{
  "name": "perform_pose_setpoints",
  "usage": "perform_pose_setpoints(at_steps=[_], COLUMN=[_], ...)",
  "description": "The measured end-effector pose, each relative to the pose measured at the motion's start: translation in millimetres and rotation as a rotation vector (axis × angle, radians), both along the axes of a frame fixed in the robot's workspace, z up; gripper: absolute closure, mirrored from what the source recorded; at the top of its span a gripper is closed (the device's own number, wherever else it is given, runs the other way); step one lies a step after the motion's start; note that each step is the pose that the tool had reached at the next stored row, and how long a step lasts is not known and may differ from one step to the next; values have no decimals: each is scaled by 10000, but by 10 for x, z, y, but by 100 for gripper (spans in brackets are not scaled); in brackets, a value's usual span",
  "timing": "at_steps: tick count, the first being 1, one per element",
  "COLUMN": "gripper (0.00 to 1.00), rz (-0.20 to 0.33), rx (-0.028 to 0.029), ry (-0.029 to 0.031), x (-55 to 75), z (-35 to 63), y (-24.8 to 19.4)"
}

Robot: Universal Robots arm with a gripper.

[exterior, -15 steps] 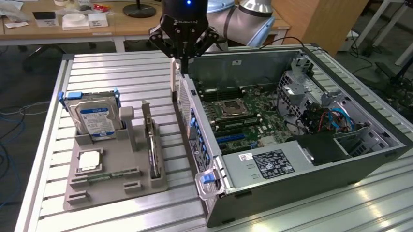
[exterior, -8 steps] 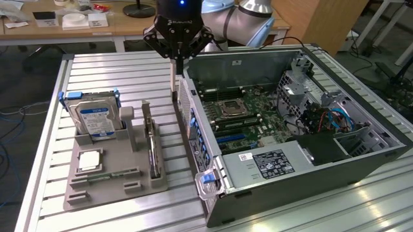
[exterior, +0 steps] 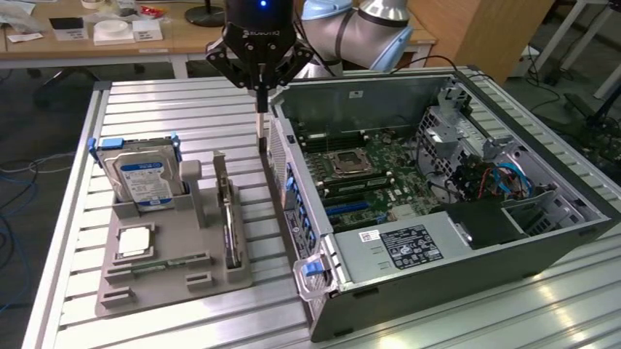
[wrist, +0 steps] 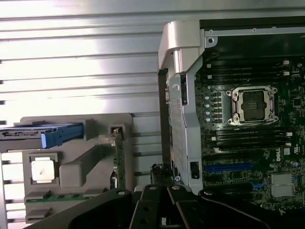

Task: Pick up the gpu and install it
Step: 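Reach for the gpu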

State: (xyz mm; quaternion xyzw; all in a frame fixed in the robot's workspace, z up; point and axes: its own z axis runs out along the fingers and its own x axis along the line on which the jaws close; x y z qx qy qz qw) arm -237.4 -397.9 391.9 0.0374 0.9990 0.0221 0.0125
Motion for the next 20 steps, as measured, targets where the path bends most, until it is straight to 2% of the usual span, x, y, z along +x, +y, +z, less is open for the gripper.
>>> perform_pose_setpoints(at_steps=[20], gripper=[89], rz=[1], rx=[-1], ry=[0], x=[-267], z=[-3], y=[9])
